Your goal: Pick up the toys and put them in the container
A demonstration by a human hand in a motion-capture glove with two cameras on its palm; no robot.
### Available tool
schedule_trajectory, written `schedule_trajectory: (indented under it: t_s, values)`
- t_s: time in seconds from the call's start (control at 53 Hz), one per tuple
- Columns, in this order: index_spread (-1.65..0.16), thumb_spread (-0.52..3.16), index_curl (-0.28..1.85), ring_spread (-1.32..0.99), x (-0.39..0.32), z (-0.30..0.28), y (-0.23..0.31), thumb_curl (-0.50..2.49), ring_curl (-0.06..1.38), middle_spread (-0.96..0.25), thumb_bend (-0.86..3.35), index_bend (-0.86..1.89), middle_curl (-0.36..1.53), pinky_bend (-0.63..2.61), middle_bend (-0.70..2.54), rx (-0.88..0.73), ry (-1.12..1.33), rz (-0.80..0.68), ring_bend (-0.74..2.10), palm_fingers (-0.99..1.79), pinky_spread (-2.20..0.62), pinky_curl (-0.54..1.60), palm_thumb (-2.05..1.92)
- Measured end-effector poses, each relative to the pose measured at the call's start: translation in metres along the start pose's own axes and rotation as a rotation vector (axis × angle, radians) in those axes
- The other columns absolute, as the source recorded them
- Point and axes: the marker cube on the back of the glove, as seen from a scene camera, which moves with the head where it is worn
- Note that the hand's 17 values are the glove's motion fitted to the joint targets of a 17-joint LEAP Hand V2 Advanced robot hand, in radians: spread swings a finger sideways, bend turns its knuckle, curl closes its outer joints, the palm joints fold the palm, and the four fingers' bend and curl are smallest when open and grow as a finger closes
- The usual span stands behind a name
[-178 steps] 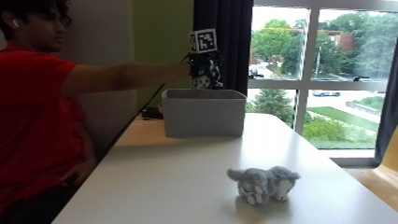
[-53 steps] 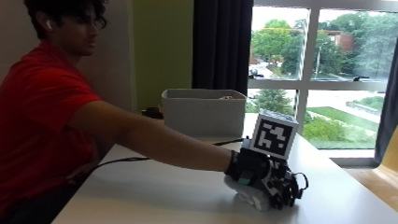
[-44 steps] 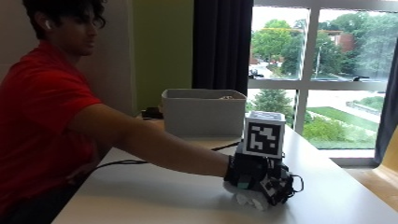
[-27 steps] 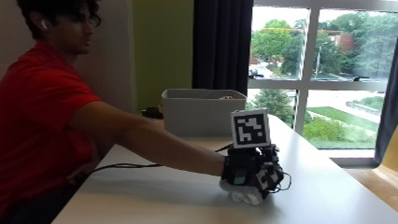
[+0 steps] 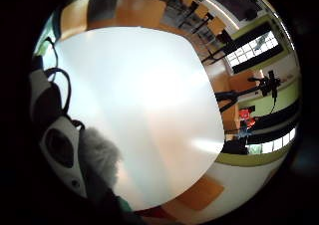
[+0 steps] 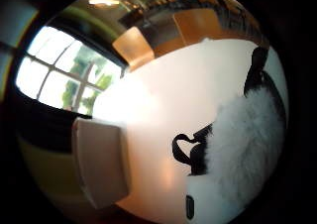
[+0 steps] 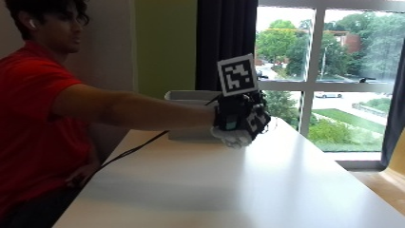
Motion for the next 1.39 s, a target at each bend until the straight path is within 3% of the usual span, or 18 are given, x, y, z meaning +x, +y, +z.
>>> schedule_trajectory:
  t_s: [0.245, 0.528, 0.924, 1.32, 1.395]
  values:
    - [-0.41, 0.58, 1.08, -0.39, -0.088, -0.057, 0.023, 0.96, 0.5, -0.33, 0.06, 0.68, 0.76, 1.02, 0.98, 0.04, -0.036, -0.124, 1.11, 1.11, -0.46, 0.45, 0.63]
    - [-0.41, 0.56, 1.16, -0.39, -0.221, -0.121, 0.07, 1.04, 0.5, -0.33, 0.02, 0.61, 0.78, 1.01, 0.91, 0.051, -0.148, -0.427, 1.11, 1.1, -0.47, 0.46, 0.58]
    - [-0.41, 0.57, 1.21, -0.38, -0.376, -0.123, 0.137, 1.12, 0.48, -0.35, -0.01, 0.48, 0.78, 0.98, 0.8, -0.076, -0.129, -0.607, 1.08, 1.09, -0.48, 0.45, 0.56]
    - [-0.44, 0.65, 1.2, -0.39, -0.375, -0.113, 0.149, 1.12, 0.45, -0.4, -0.02, 0.24, 0.75, 0.91, 0.63, -0.225, -0.127, -0.633, 1.01, 1.03, -0.49, 0.41, 0.5]
    - [-0.43, 0.79, 1.13, -0.38, -0.367, -0.112, 0.15, 1.06, 0.46, -0.39, -0.07, 0.01, 0.71, 1.03, 0.48, -0.291, -0.135, -0.649, 1.0, 0.61, -0.42, 0.46, 0.34]
